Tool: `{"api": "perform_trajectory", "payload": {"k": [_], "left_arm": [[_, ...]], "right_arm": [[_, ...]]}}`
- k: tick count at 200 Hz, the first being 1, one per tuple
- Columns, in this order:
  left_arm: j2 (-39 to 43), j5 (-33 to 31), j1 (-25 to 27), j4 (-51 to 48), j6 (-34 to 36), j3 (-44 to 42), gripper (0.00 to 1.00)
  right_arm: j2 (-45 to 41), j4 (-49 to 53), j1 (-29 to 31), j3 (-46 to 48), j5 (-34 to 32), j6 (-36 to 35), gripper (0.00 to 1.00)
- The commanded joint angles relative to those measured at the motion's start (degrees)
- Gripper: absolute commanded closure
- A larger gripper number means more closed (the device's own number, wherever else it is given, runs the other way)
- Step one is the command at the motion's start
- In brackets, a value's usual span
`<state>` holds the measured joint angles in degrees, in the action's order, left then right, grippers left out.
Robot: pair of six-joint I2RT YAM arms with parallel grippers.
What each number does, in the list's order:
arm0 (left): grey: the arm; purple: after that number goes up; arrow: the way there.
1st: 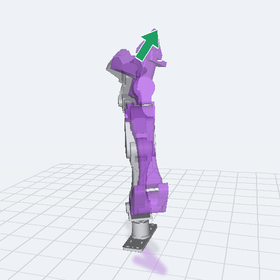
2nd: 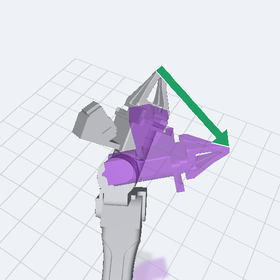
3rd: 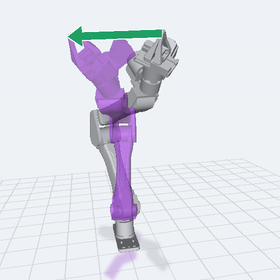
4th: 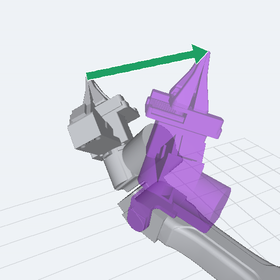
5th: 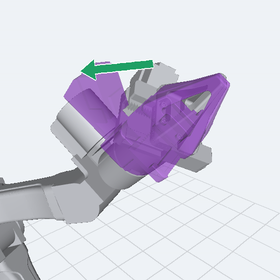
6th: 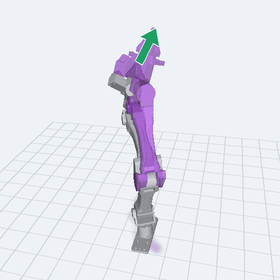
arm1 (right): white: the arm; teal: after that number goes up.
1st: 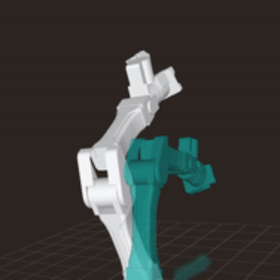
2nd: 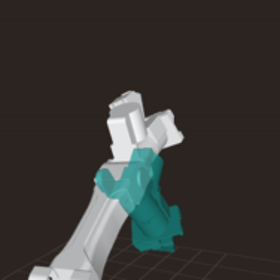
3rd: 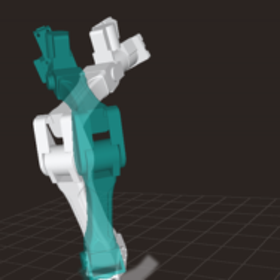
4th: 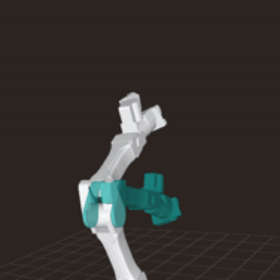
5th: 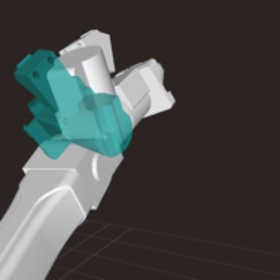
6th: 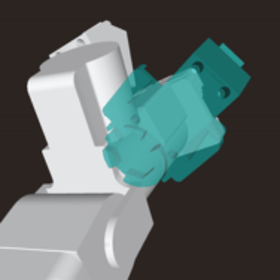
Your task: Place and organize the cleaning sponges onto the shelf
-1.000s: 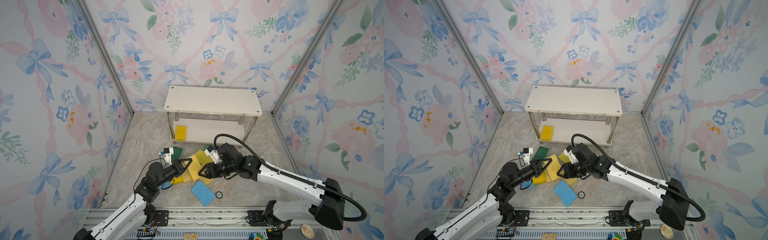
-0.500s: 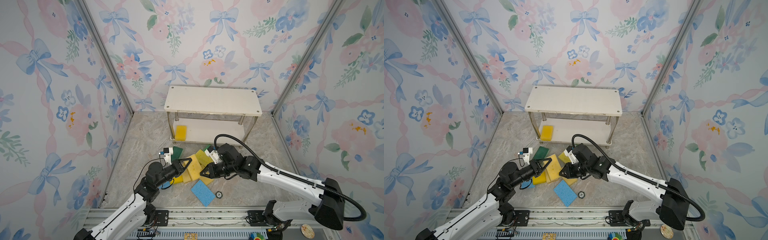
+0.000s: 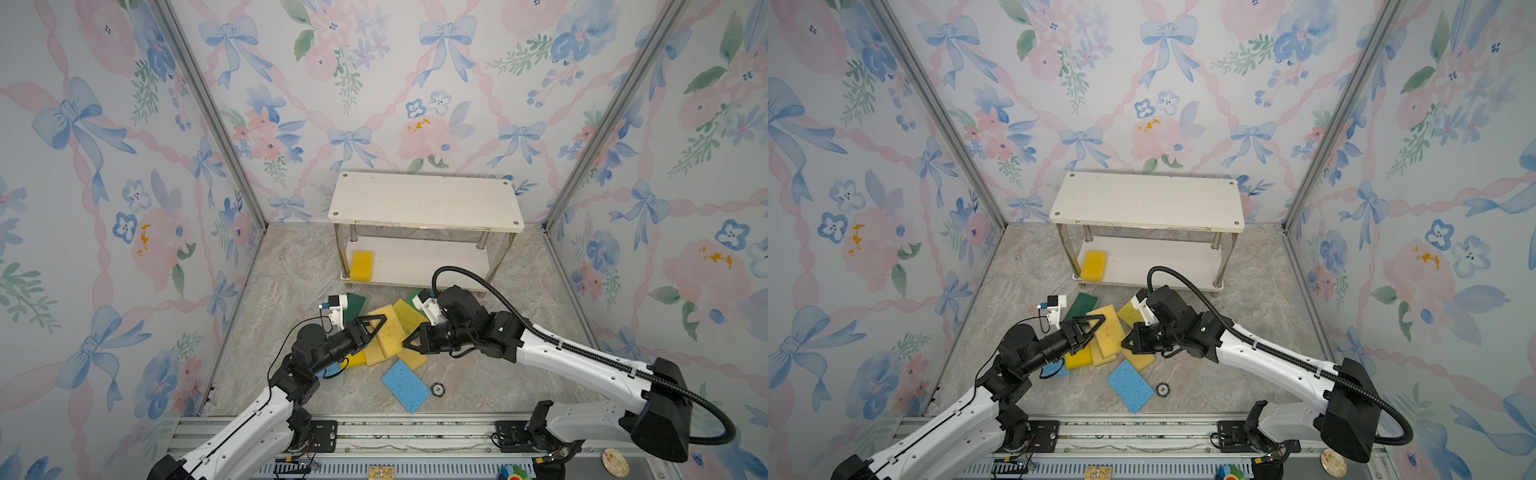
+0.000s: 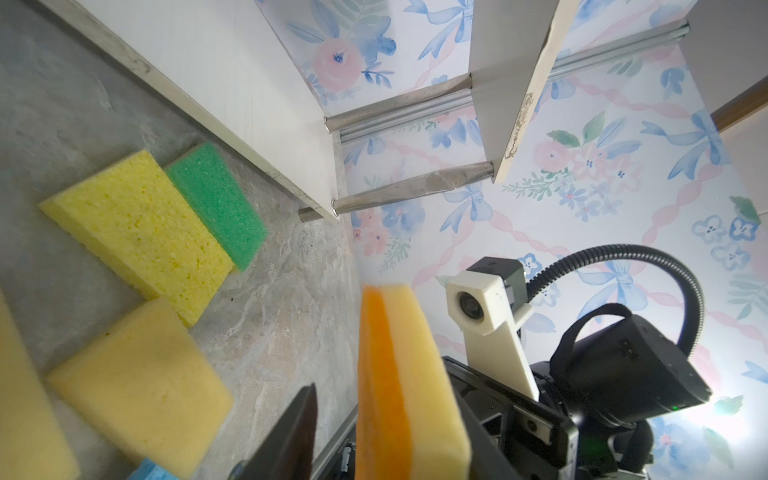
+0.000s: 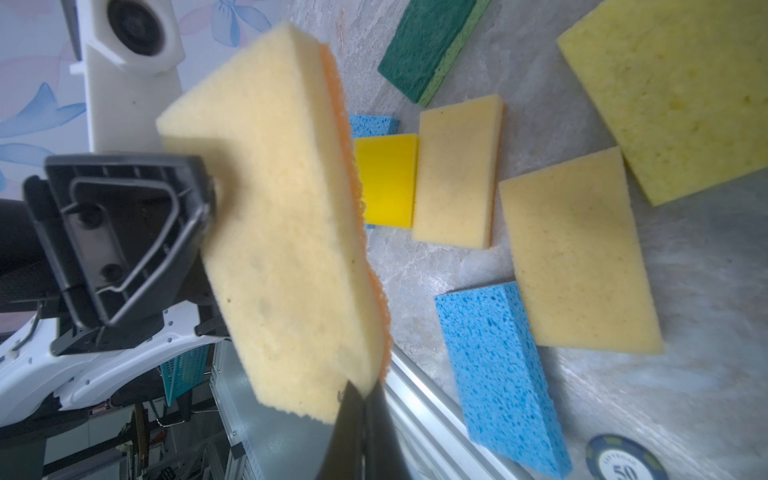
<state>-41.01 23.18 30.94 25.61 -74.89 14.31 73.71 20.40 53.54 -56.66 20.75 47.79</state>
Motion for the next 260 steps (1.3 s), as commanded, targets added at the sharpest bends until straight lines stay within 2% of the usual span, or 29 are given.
{"api": "perform_trajectory", "payload": {"k": [1, 32, 67, 99, 114, 150, 190, 260], "left_arm": [[-0.4, 2.1, -0.2, 0.4, 1.1, -0.5, 0.26], [-0.4, 2.6, -0.3, -0.2, 2.2, -0.4, 0.02], [1.2, 2.3, -1.5, -5.2, 5.0, 0.8, 0.02], [5.5, -3.4, -3.1, -21.2, 14.0, 6.3, 0.02], [9.0, -6.4, -4.0, -26.0, 16.2, 7.2, 0.02], [14.7, -6.9, -7.1, -27.7, 14.4, 4.6, 0.02], [16.0, -5.3, -9.1, -31.3, 16.2, 5.9, 0.02], [17.1, -6.5, -10.5, -38.4, 20.3, 10.8, 0.02]], "right_arm": [[-0.9, -0.6, -0.7, -0.4, -2.1, 1.4, 0.98], [-0.4, -0.3, -1.9, -0.3, -3.9, 3.1, 1.0], [0.6, -0.6, -3.8, -0.2, -5.6, 4.9, 1.0], [2.0, -1.5, -6.2, -0.7, -7.7, 5.9, 1.0], [3.5, -2.7, -7.1, -1.5, -8.5, 6.4, 0.99], [9.1, -4.9, -8.6, -5.6, -11.9, 7.0, 0.99], [16.2, -8.3, -11.3, -10.5, -16.1, 8.7, 0.99], [30.0, -12.1, -14.6, -19.5, -14.9, 8.8, 1.0]]}}
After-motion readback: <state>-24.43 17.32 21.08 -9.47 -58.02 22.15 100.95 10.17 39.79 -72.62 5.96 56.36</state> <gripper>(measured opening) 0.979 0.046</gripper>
